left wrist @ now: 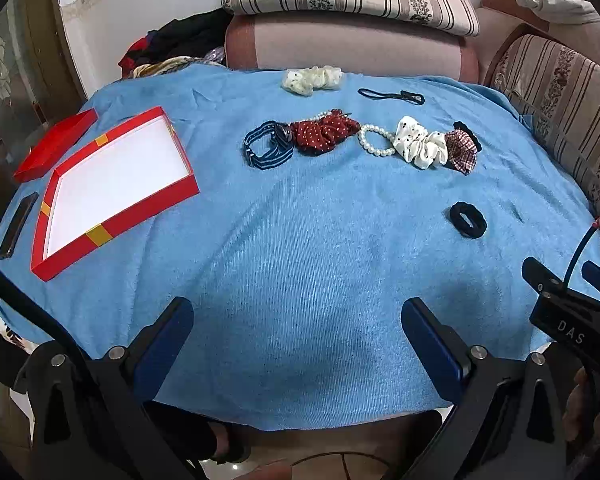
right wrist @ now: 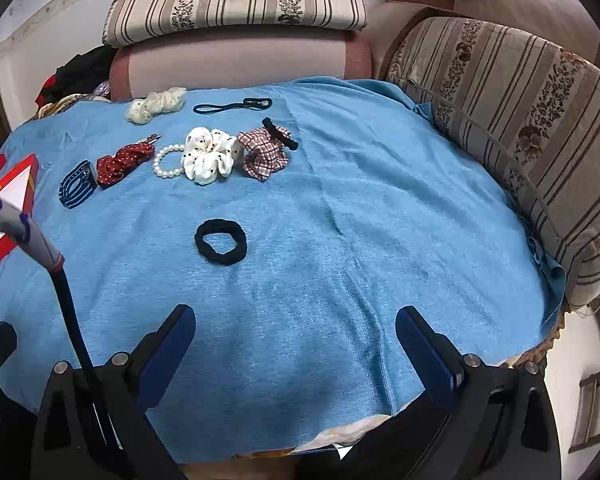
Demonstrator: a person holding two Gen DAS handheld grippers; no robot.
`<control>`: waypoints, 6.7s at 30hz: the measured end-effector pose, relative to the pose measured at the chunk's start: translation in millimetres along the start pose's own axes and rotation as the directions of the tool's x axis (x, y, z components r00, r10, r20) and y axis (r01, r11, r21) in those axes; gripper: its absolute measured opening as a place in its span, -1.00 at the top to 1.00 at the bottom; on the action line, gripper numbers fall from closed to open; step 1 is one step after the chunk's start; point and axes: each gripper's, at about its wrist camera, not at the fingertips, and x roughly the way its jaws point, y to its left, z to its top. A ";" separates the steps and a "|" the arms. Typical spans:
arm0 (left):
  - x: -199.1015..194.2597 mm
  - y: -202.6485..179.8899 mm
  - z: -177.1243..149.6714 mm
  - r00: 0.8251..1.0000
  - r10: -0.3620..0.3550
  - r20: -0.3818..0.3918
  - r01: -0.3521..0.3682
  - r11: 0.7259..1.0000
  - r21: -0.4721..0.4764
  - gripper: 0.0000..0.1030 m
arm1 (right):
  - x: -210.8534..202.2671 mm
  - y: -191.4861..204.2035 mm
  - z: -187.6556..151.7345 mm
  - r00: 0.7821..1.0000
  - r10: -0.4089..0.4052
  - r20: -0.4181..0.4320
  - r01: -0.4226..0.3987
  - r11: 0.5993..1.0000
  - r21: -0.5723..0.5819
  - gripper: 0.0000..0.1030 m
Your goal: Organize jewelry
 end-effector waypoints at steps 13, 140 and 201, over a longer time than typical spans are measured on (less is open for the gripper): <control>5.5 -6.9 -2.6 1.000 0.004 -0.020 -0.003 1.000 0.031 -1.00 | 8.3 -3.9 1.2 1.000 -0.008 -0.028 0.009 1.000 0.018 -0.97; 113.6 96.6 169.4 0.983 -0.173 -0.053 0.168 0.982 -0.087 0.89 | 58.6 34.4 61.6 0.937 0.347 -0.046 -0.350 0.930 -0.110 0.88; 78.2 382.1 121.1 0.998 0.069 -0.005 -0.067 0.931 -0.359 -0.01 | 89.6 371.8 107.5 0.867 0.438 -0.238 -0.497 0.735 -0.460 0.59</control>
